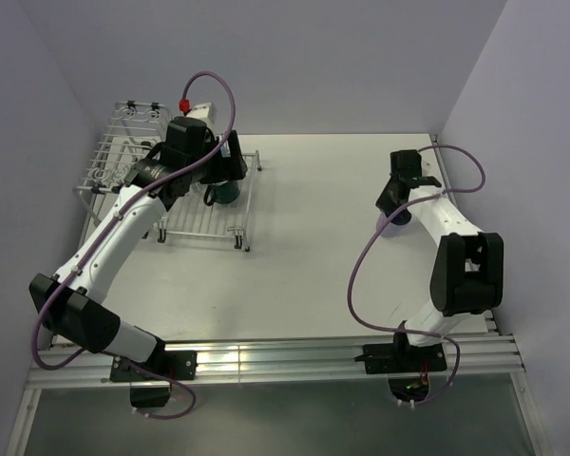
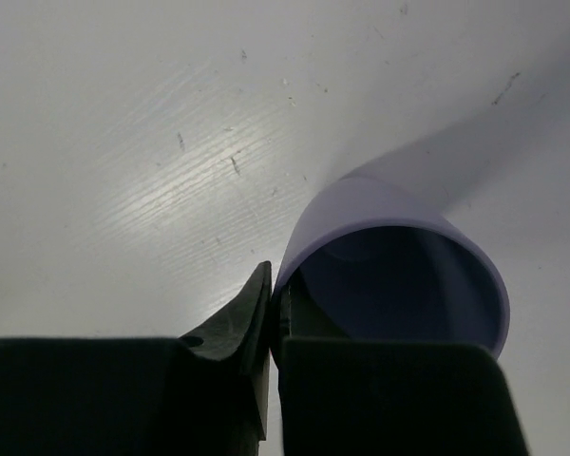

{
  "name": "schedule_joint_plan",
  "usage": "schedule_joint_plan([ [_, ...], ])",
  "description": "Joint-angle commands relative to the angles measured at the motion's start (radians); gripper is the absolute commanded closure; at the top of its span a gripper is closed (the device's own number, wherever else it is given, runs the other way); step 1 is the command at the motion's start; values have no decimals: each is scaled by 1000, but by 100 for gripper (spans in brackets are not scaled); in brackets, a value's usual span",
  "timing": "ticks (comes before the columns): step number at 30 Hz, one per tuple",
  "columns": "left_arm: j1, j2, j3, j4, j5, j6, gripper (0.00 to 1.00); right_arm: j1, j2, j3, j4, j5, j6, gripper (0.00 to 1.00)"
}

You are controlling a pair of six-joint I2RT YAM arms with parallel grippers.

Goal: Load the cups into the dish rack

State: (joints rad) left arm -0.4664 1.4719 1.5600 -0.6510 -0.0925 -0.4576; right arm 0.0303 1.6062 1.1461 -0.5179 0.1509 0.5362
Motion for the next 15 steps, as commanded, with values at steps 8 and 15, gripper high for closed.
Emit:
schedule_joint_plan([
  [8,26,-108,-113,235,335,-50,1,134,-271,64,85,-382,10,100],
  [15,149,-174,-363,689,776,-237,1,221,-354,107,331,-761,181,100],
])
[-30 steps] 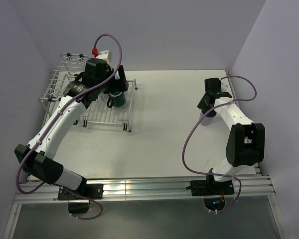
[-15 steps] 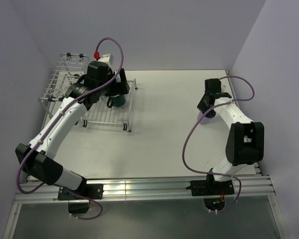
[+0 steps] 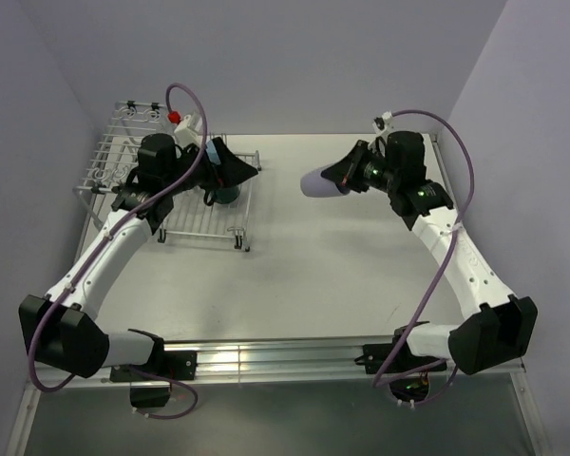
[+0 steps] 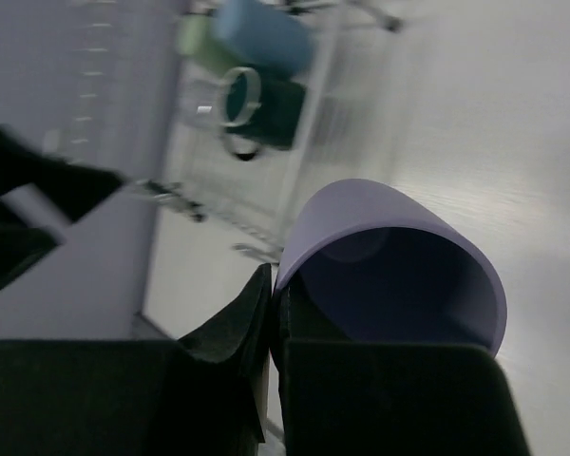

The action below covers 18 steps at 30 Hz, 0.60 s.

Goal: Load the cups into the dish rack

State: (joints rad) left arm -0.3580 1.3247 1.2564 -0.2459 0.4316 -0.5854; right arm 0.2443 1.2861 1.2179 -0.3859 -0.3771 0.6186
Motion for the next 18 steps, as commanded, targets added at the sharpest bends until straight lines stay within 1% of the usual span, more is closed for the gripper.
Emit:
schedule_joint_plan([
  [1,56,-27,-83,386,309,-151,1,7,-36,31,246,-277,172,100],
  [2,60,-22,-116,433,329,-169,1,10,-36,29,290,-346,211,100],
  [3,63,-18,-130,477,349,-185,1,13,-33,26,376,-373,245,100],
  [4,63,-13,-141,566,390,-210,1,16,-31,25,422,-391,307,100],
  [6,63,10,-167,666,439,-250,1,32,-16,28,510,-431,357,100],
  [7,60,16,-178,777,459,-305,1,35,-10,31,531,-439,397,100],
  [8,60,24,-192,816,472,-327,1,38,2,29,556,-447,418,100],
  [9,59,28,-193,836,469,-338,1,44,7,23,618,-466,465,100],
  [12,50,50,-176,836,466,-337,1,53,25,14,706,-494,533,100],
  [18,28,83,-152,855,466,-344,1,69,53,9,818,-520,625,100],
])
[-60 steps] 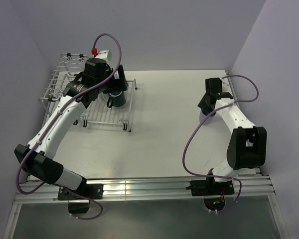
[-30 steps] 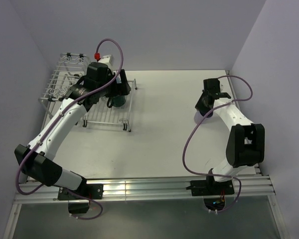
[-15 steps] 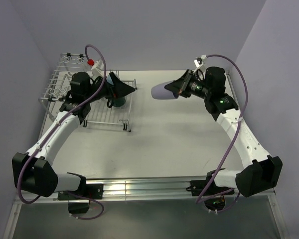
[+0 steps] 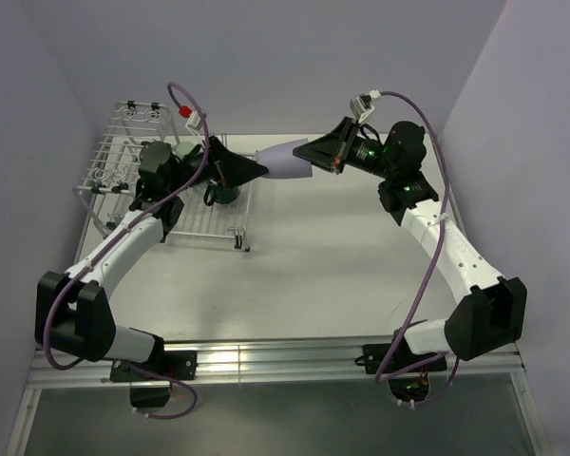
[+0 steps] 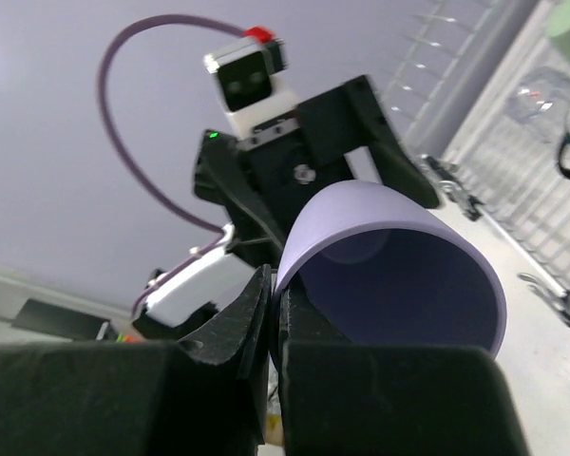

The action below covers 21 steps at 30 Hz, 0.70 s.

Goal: Load the cups into the dish rack

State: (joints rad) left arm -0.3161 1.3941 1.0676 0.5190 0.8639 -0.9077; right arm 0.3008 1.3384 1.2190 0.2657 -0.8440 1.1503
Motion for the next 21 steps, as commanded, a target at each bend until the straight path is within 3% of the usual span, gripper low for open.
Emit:
schedule_joint_plan([
  [1,-15,17,43,95,34,-25,1,18,2,10,173,-56,98,100],
  [16,-80,28,51,188,38,-100,4,63,24,13,187,-44,97,100],
  [17,-83,23,49,188,43,-103,6,61,24,14,179,-43,88,100],
  [20,-87,11,37,194,52,-112,25,61,24,19,158,-36,71,100],
  [21,-87,6,34,194,49,-115,42,63,25,16,158,-33,65,100],
])
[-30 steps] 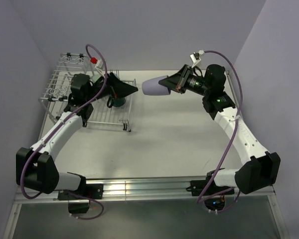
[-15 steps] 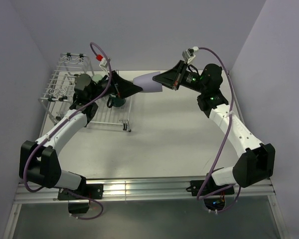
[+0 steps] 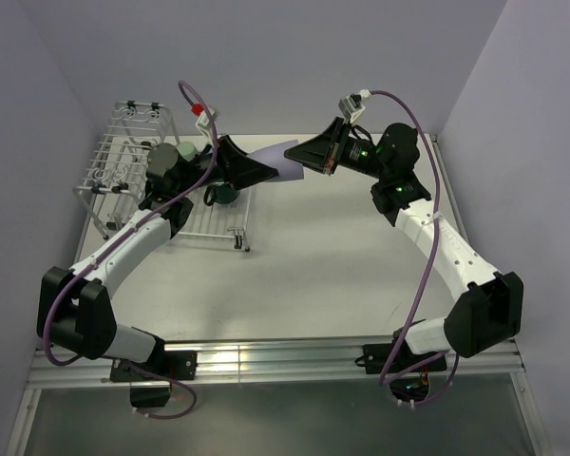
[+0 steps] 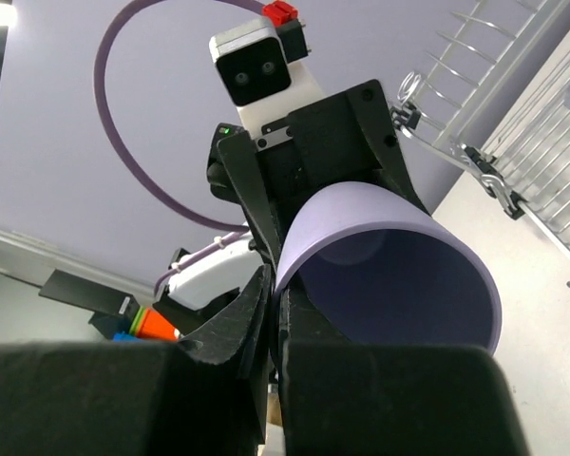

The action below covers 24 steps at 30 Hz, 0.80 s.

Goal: Load the cups into the dish rack

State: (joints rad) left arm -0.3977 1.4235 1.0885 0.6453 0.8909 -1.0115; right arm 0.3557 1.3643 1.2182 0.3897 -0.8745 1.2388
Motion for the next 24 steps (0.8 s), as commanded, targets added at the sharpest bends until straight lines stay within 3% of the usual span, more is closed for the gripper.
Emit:
schedule_joint_plan([
  [1,-6,-32,10,68,23,-13,51,8,-1,14,34,-3,-24,100],
  [2,-6,-37,10,67,28,-15,59,8,-1,11,32,-1,-28,100],
  [3,-7,-41,11,65,29,-16,74,9,-1,9,28,0,-35,99],
  [5,-7,-57,14,57,28,-13,87,9,-4,10,-17,17,-68,88],
  [6,-7,-63,20,27,25,-7,100,9,-11,12,-32,26,-87,84],
  [7,-7,-80,25,4,19,19,100,9,-14,15,-76,44,-122,76],
  [12,-6,-141,91,-252,-55,160,100,2,-56,55,-264,133,-265,65],
  [18,0,-186,235,-704,-225,359,100,-64,-102,69,-417,233,-349,60],
  [20,-1,-178,292,-940,-393,454,100,-83,-111,78,-513,284,-409,60],
  [24,-1,-135,395,-1219,-686,547,100,-104,-126,99,-667,458,-516,60],
])
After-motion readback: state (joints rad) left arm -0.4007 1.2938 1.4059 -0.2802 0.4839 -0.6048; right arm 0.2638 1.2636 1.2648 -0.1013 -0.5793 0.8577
